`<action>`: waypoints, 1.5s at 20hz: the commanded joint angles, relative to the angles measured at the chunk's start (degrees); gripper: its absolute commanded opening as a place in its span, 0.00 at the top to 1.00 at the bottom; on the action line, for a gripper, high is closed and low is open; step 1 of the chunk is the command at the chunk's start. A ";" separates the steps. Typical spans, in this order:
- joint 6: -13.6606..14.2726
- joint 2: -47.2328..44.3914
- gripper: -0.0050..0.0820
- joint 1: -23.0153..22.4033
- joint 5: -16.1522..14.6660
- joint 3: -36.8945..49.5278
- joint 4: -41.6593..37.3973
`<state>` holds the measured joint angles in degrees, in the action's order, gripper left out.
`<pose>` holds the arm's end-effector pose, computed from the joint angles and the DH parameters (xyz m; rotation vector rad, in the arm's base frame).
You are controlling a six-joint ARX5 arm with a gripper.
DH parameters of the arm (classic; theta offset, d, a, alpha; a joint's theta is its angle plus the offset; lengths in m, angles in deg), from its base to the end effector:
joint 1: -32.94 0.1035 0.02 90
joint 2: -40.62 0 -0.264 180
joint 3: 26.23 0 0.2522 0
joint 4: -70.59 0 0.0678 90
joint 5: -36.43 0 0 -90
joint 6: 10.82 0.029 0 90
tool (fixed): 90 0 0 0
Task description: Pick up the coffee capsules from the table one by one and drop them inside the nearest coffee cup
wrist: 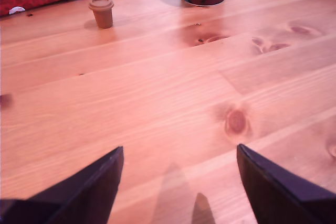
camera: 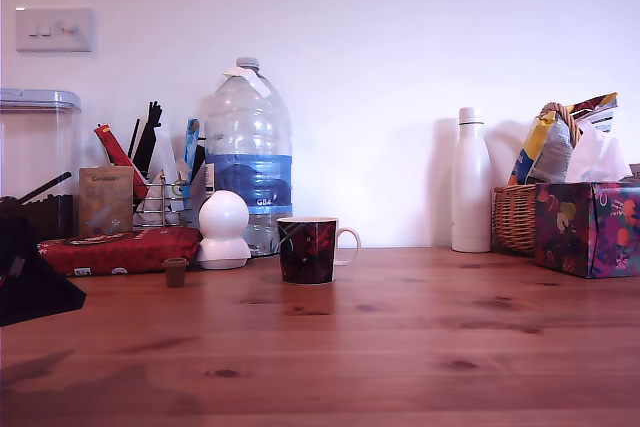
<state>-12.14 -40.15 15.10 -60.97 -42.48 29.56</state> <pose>0.1652 -0.0571 0.0979 0.0153 0.4165 -0.4295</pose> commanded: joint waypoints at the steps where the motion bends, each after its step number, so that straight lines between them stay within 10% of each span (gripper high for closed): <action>1: -0.15 -0.26 0.22 0.09 -0.09 -0.46 -0.72; 17: -0.09 0.61 0.25 0.09 -0.07 -0.57 -2.01; 23: 0.28 7.80 0.77 0.11 -0.04 -0.57 -0.48; 30: 0.76 18.51 0.97 1.79 -0.07 -1.57 12.04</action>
<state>-11.86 -22.23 16.41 -60.99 -43.22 40.12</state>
